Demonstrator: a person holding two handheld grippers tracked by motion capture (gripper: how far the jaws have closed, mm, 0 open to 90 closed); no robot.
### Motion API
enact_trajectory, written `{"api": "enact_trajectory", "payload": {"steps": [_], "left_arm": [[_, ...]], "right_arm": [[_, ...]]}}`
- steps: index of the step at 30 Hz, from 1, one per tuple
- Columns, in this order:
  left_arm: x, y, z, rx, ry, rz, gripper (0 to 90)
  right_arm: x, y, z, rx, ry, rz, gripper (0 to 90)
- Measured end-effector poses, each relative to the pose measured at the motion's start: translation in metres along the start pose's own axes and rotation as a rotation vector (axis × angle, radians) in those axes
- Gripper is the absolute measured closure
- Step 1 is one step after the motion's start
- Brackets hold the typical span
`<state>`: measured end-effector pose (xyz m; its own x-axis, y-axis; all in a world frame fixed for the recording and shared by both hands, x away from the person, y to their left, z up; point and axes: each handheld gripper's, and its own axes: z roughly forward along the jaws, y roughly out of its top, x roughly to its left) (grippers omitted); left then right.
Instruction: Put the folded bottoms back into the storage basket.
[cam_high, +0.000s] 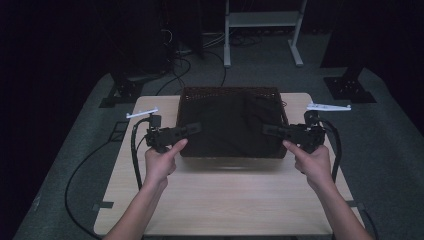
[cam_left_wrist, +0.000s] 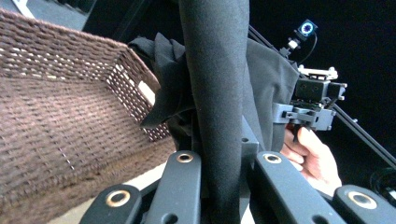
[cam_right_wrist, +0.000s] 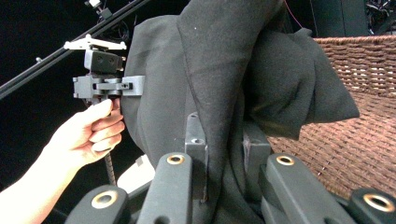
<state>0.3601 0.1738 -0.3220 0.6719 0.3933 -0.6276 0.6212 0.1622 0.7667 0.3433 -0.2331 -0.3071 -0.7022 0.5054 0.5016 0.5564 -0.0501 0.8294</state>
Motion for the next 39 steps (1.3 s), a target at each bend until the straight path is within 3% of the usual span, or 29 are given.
{"api": "enact_trajectory", "payload": {"steps": [22, 39], "left_arm": [[0.014, 0.04, 0.015, -0.011, 0.057, 0.01, 83.8], [0.034, 0.056, 0.027, -0.006, 0.09, -0.007, 83.8]], "right_arm": [[-0.019, 0.035, 0.019, 0.001, -0.037, 0.002, 77.3], [-0.037, 0.052, 0.032, 0.009, -0.069, 0.02, 77.3]]}}
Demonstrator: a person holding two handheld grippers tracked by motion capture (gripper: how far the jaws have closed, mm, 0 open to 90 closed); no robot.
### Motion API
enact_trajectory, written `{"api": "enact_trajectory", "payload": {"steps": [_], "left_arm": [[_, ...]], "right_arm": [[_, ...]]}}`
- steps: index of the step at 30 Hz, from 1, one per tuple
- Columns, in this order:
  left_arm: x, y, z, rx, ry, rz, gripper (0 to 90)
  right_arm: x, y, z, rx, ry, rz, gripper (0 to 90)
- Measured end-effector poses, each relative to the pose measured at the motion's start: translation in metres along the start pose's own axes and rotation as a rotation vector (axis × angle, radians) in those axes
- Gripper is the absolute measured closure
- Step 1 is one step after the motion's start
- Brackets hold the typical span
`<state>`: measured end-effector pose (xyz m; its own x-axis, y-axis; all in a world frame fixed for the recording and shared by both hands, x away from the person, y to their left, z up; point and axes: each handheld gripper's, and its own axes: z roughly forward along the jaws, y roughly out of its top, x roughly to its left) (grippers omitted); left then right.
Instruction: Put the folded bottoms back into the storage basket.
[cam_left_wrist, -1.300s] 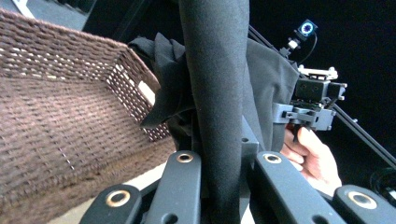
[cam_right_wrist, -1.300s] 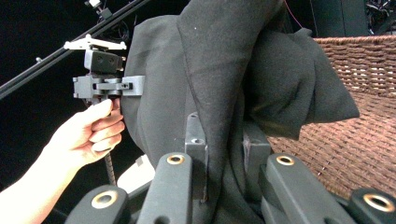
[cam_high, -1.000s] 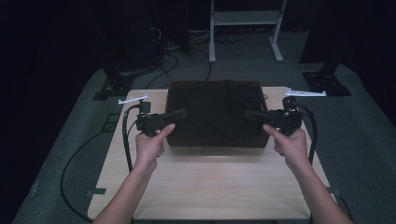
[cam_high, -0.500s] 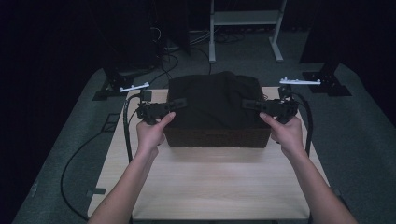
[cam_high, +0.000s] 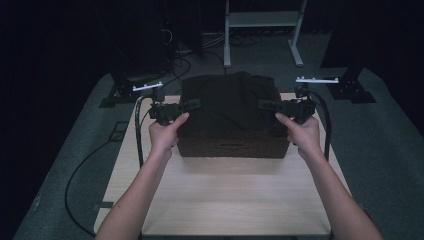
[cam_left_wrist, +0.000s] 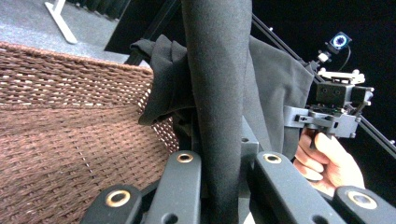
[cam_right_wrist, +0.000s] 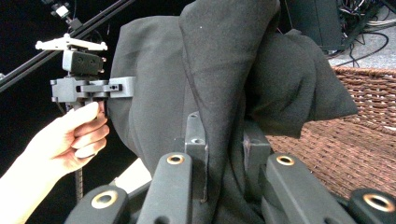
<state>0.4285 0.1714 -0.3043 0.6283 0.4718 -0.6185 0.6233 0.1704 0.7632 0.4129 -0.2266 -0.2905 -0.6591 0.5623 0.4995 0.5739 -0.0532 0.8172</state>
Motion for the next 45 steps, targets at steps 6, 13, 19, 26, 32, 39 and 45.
{"api": "enact_trajectory", "payload": {"steps": [6, 13, 19, 26, 32, 39, 45], "left_arm": [[0.004, 0.004, 0.005, 0.003, 0.016, -0.003, 83.8], [0.011, 0.007, 0.011, 0.004, 0.028, -0.017, 83.8], [0.018, 0.008, 0.018, 0.002, 0.038, -0.028, 83.8], [0.025, 0.01, 0.025, 0.007, 0.049, -0.042, 83.7], [0.03, 0.011, 0.03, 0.011, 0.062, -0.048, 83.8], [0.036, 0.013, 0.034, 0.012, 0.077, -0.058, 83.8], [0.042, 0.012, 0.037, 0.014, 0.091, -0.065, 83.7]], "right_arm": [[-0.007, 0.003, 0.005, 0.004, -0.013, 0.01, 77.3], [-0.013, 0.007, 0.011, 0.013, -0.033, 0.015, 77.3], [-0.019, 0.01, 0.016, 0.019, -0.052, 0.017, 77.3], [-0.024, 0.012, 0.02, 0.029, -0.068, 0.018, 77.3], [-0.03, 0.012, 0.025, 0.035, -0.079, 0.024, 77.3], [-0.034, 0.014, 0.031, 0.049, -0.097, 0.022, 77.3], [-0.037, 0.014, 0.037, 0.062, -0.108, 0.026, 77.3]]}}
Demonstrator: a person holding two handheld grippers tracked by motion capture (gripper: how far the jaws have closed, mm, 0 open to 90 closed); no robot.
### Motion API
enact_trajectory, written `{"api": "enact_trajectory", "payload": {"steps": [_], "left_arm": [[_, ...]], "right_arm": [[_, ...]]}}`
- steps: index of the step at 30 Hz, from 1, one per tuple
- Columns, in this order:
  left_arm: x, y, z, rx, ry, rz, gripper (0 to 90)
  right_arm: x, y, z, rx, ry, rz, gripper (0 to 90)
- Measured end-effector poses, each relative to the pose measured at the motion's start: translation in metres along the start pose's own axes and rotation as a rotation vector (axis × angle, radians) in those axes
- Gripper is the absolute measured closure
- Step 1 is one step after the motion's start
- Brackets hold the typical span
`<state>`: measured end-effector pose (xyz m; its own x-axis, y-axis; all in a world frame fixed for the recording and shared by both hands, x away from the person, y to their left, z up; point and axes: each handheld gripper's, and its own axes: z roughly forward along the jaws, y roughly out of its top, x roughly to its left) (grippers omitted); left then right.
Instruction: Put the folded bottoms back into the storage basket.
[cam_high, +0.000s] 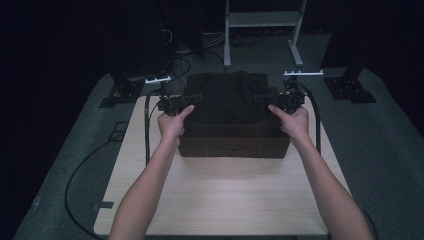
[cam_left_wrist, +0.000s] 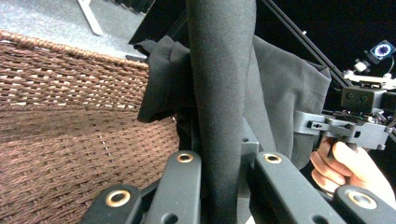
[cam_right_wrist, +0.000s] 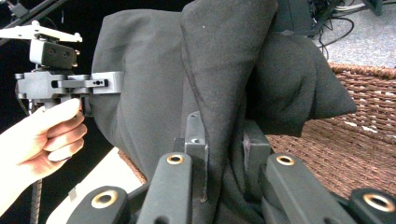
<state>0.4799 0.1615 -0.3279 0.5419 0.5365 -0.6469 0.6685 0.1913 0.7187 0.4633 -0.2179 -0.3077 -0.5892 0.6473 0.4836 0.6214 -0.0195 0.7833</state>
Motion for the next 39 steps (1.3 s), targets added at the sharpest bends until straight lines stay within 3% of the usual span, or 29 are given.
{"api": "enact_trajectory", "payload": {"steps": [39], "left_arm": [[0.037, -0.005, 0.028, 0.024, 0.051, -0.057, 83.7]], "right_arm": [[-0.027, -0.005, 0.032, 0.058, -0.06, 0.031, 77.3]]}}
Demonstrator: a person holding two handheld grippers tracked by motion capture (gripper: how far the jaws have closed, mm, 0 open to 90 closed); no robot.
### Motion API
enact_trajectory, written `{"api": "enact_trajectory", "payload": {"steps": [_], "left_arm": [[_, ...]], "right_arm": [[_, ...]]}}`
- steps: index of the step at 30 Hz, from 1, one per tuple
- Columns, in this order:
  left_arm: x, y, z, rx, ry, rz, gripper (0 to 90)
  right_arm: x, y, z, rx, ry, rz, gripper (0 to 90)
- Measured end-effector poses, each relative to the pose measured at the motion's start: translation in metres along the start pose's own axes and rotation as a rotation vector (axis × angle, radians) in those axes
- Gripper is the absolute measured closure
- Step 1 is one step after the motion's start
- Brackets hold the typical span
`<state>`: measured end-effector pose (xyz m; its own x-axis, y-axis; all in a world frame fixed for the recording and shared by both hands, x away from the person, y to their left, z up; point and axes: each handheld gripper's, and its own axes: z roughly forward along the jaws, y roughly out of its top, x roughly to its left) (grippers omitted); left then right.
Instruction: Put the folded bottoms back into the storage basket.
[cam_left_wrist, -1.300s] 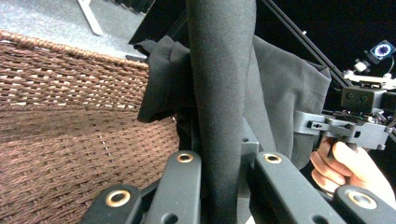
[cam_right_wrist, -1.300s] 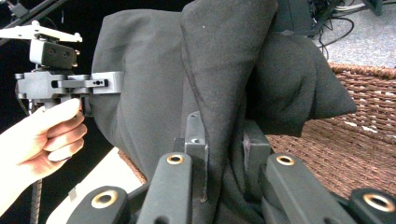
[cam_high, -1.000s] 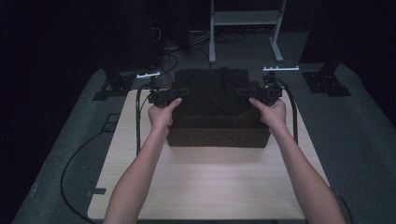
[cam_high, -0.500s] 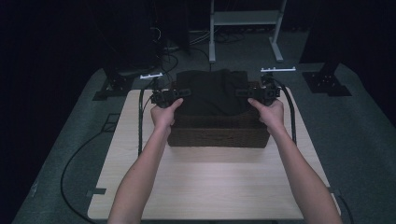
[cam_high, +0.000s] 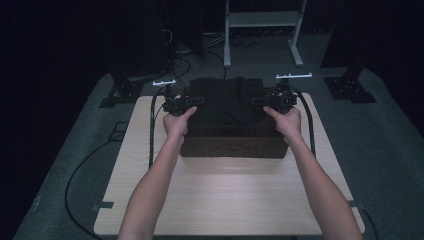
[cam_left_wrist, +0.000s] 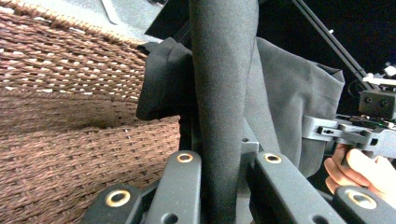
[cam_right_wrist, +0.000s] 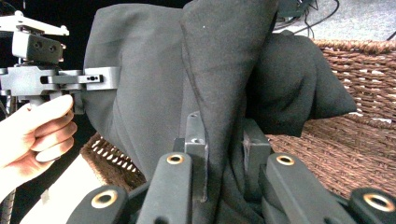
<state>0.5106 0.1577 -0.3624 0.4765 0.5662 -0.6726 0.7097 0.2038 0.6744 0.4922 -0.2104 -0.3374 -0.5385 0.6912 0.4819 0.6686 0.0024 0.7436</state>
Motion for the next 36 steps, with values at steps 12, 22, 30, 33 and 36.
{"api": "enact_trajectory", "payload": {"steps": [12, 22, 30, 33, 36], "left_arm": [[0.008, -0.002, 0.009, 0.017, 0.019, -0.01, 83.7], [0.013, -0.004, 0.015, 0.032, 0.036, -0.015, 83.7], [0.018, -0.005, 0.018, 0.05, 0.051, -0.016, 83.7], [0.019, -0.006, 0.02, 0.059, 0.062, -0.017, 83.6], [0.02, -0.006, 0.021, 0.064, 0.066, -0.017, 83.6]], "right_arm": [[-0.007, -0.002, 0.009, 0.025, -0.019, 0.012, 77.2], [-0.013, -0.004, 0.014, 0.038, -0.032, 0.024, 77.2], [-0.016, -0.006, 0.018, 0.056, -0.041, 0.026, 77.2], [-0.017, -0.006, 0.019, 0.064, -0.046, 0.031, 77.2], [-0.019, -0.007, 0.021, 0.072, -0.051, 0.03, 77.2]]}}
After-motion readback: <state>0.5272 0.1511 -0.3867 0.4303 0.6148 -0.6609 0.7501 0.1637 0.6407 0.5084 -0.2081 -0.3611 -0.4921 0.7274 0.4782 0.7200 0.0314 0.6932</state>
